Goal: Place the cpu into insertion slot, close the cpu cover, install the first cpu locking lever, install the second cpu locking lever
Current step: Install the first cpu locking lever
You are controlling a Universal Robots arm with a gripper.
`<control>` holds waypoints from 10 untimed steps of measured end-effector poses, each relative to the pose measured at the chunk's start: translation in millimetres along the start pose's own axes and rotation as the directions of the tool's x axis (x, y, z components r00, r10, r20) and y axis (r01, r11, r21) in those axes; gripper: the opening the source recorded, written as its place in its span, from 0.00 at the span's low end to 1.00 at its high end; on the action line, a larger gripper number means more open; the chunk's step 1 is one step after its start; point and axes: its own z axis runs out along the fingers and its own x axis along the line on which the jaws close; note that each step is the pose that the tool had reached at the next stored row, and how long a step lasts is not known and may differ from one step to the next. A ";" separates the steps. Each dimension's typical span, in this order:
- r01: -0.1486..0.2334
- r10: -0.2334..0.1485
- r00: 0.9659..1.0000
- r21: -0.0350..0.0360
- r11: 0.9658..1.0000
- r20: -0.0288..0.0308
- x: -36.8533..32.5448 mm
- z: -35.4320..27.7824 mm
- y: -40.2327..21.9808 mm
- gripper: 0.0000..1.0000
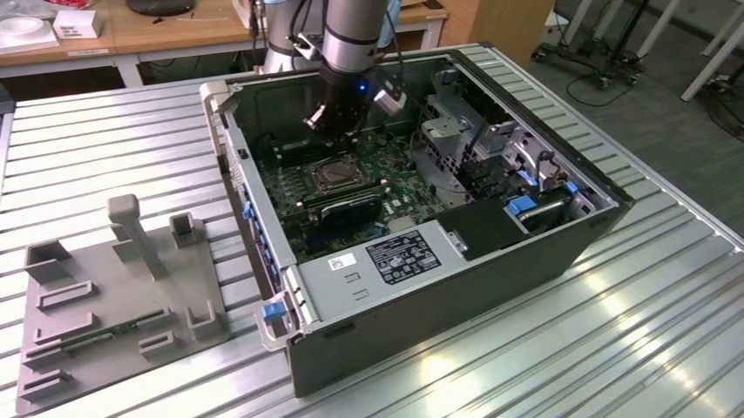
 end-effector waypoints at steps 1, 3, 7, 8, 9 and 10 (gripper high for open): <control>0.003 -0.003 1.000 0.000 1.000 0.000 -0.5 0.1 0.6 0.11; 0.008 -0.008 1.000 0.000 1.000 -0.001 -1.4 0.1 1.5 0.11; 0.019 -0.019 1.000 -0.001 1.000 -0.001 -2.6 0.1 1.4 0.11; 0.022 -0.022 1.000 -0.001 1.000 -0.001 -2.9 0.0 1.4 0.11; 0.025 -0.025 1.000 -0.001 1.000 -0.001 -3.4 0.0 1.5 0.11; 0.028 -0.028 1.000 -0.001 1.000 -0.002 -3.9 0.0 1.5 0.11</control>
